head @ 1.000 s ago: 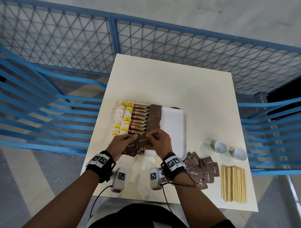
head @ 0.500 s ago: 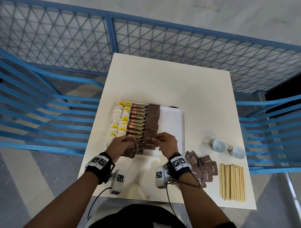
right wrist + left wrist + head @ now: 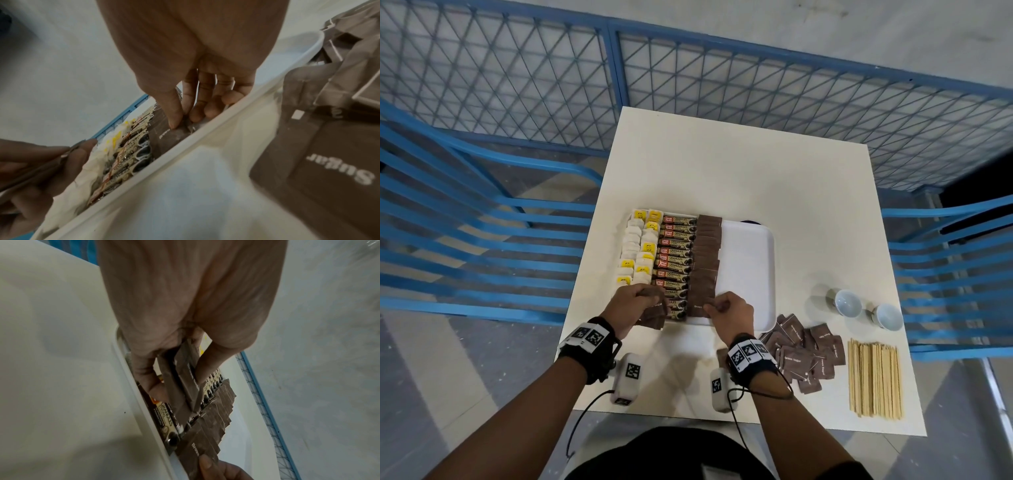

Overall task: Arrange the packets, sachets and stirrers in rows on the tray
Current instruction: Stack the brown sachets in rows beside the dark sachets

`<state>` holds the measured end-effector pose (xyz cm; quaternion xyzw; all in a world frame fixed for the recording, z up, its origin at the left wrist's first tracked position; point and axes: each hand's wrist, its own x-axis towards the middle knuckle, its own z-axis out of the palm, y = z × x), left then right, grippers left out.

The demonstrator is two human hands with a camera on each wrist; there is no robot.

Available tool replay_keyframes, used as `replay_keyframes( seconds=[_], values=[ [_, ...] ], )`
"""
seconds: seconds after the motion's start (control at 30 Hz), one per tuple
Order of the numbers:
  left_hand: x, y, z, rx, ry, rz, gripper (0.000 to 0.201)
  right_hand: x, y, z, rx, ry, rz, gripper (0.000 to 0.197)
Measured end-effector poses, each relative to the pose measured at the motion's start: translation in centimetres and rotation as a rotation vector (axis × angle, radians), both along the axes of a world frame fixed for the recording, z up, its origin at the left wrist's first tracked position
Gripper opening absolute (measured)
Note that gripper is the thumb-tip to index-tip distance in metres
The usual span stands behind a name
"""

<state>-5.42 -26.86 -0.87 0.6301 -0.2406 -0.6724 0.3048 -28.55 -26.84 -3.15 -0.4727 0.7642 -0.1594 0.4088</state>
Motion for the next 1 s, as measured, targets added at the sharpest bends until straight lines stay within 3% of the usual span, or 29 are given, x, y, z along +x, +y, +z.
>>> replay_keyframes(
  seconds=[0.3,0.63,0.77,0.87,1.0],
  values=[
    [0.4,-0.3,0.5,0.031,0.028,0.013,0.031,0.0,0.5,0.1,-0.002,0.015,0.026,0.032],
    [0.4,-0.2,0.4,0.003,0.03,-0.041,0.025,0.1,0.4,0.3,0.002,0.006,0.005,0.036],
    [0.5,-0.2,0.2,-0.004,0.022,-0.031,0.029,0.2,0.5,1.2,-0.122,0.027,-0.03,0.03],
    [0.3,-0.1,0.4,-0.03,0.022,-0.029,0.033,1.3,0.3,1.8,-0.191,-0.048,0.016,0.022],
    [0.0,0.0,0.7,-0.057,0.009,-0.046,0.035,3.4,-0.5,2.6,-0.132,-0.248,0.195,0.025]
  ],
)
